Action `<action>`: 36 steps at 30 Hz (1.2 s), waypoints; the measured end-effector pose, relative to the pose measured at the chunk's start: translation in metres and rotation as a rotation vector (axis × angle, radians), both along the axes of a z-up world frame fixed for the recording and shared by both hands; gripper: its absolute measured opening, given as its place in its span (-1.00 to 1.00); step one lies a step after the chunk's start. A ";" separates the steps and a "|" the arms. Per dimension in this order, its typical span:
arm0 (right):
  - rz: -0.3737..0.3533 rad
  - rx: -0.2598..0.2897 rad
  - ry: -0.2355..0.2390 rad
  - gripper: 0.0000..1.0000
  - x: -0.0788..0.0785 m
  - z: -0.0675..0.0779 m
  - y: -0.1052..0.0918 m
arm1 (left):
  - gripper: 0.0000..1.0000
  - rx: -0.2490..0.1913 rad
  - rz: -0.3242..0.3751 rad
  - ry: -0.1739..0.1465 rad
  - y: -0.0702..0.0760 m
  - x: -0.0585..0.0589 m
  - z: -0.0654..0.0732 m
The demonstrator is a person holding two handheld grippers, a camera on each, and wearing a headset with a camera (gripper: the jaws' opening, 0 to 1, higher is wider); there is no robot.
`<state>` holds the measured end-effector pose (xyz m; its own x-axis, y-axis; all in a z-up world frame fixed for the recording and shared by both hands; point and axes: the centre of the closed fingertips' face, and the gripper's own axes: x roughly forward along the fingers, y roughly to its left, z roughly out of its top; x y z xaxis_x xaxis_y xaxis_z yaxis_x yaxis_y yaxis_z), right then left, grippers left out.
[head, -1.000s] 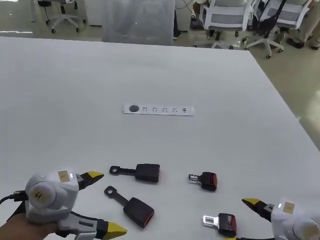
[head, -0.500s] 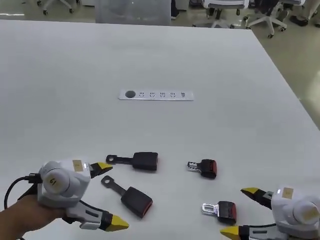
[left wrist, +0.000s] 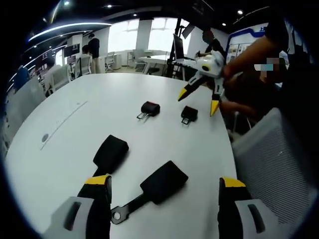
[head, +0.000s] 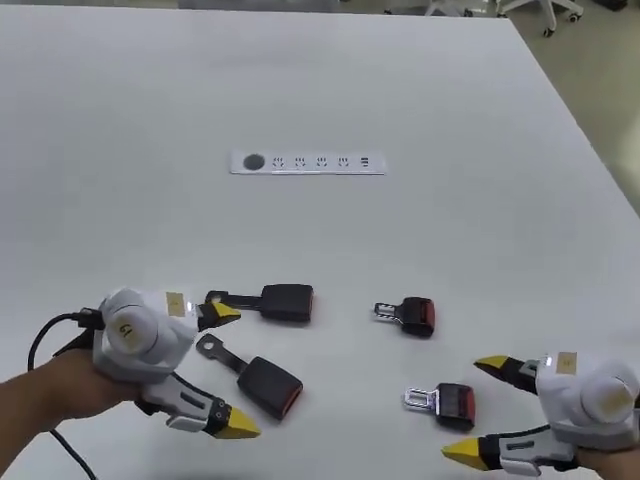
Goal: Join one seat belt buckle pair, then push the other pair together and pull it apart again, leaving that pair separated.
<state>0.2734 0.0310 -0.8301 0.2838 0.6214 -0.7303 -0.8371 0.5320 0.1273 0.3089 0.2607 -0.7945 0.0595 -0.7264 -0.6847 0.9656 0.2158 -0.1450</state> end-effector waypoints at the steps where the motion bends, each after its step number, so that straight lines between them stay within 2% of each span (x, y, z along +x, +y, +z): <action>1: 0.004 0.002 0.005 0.53 0.000 0.000 0.000 | 0.78 0.006 -0.012 0.000 -0.001 0.000 -0.002; 7: 0.031 -0.010 0.024 0.50 0.001 -0.008 -0.001 | 0.73 0.045 -0.102 0.007 -0.007 -0.004 -0.015; 17: 0.074 -0.020 0.034 0.49 0.004 -0.014 -0.002 | 0.65 0.087 -0.182 0.011 -0.012 -0.003 -0.030; 22: 0.091 -0.027 0.042 0.46 0.003 -0.019 -0.004 | 0.58 0.118 -0.252 0.002 -0.016 -0.006 -0.039; 25: 0.098 -0.033 0.053 0.35 0.002 -0.021 -0.006 | 0.50 0.160 -0.300 -0.019 -0.014 -0.006 -0.049; 27: 0.097 -0.019 0.062 0.29 0.001 -0.020 -0.004 | 0.47 0.167 -0.315 -0.030 -0.015 -0.006 -0.052; 31: 0.115 -0.026 0.055 0.28 0.002 -0.022 -0.003 | 0.37 0.189 -0.350 -0.039 -0.014 -0.007 -0.054; 32: 0.117 -0.023 0.058 0.28 0.003 -0.022 -0.002 | 0.36 0.199 -0.373 -0.054 -0.014 -0.007 -0.055; 36: 0.131 -0.026 0.060 0.26 0.003 -0.024 0.000 | 0.32 0.220 -0.412 -0.061 -0.013 -0.010 -0.059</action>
<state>0.2768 0.0312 -0.8543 0.1570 0.6307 -0.7600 -0.8907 0.4228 0.1668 0.2988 0.2478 -0.8535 -0.1582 -0.5362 -0.8291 0.9826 -0.1682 -0.0788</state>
